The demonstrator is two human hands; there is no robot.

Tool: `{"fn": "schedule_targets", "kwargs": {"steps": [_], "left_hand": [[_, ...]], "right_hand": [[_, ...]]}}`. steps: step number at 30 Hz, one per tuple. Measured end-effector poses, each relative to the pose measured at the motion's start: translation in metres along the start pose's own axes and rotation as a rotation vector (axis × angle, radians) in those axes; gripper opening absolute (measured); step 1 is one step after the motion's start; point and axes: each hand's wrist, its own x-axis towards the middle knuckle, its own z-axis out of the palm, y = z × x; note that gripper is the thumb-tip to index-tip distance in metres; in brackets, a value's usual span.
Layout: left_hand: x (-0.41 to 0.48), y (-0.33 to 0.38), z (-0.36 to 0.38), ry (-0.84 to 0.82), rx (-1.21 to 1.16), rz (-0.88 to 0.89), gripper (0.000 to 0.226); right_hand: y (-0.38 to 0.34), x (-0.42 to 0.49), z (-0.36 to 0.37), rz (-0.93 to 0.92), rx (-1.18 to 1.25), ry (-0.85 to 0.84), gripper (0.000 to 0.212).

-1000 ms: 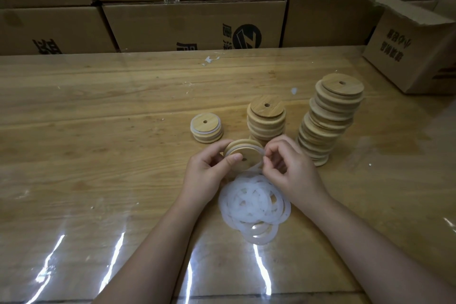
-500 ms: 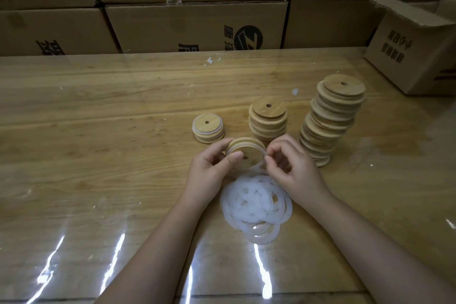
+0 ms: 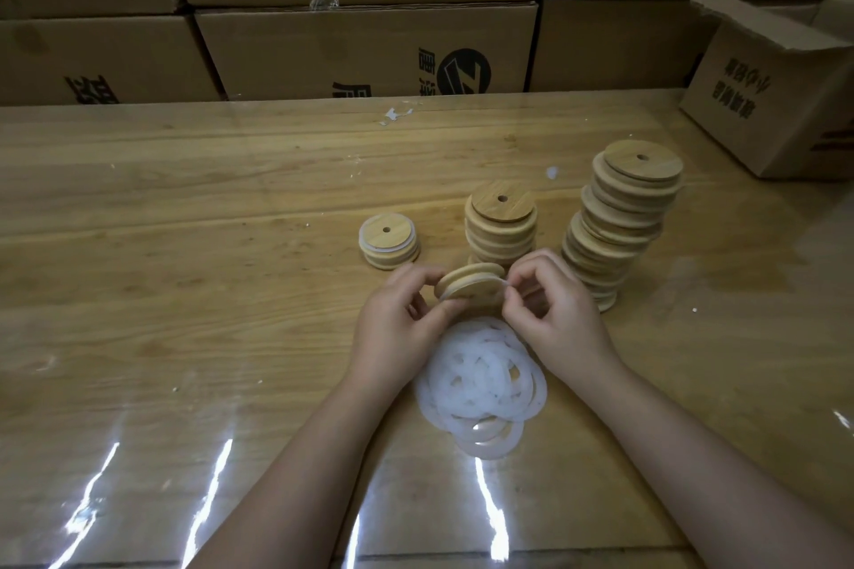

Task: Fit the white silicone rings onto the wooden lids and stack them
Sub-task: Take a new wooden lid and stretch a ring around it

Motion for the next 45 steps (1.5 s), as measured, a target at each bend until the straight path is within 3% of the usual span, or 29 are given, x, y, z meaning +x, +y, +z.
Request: {"fn": "schedule_targets", "kwargs": {"steps": [10, 22, 36, 45], "left_hand": [[0.0036, -0.0026, 0.0003, 0.030, -0.069, 0.014, 0.019], [0.0028, -0.0033, -0.0043, -0.006, -0.173, -0.109, 0.021], [0.0033, -0.0044, -0.0037, 0.010, -0.192, -0.150, 0.029], [0.0012, -0.0053, -0.0015, 0.018, -0.074, -0.105, 0.020]], "right_hand": [[0.0048, 0.0004, 0.0025, 0.107, 0.062, 0.032, 0.019], [-0.0019, -0.0013, -0.0047, -0.060, -0.027, -0.003, 0.002], [-0.0016, -0.0027, -0.0025, 0.192, 0.087, -0.092, 0.010], [0.0021, -0.0034, -0.0018, 0.191, -0.009, -0.152, 0.017]]}}
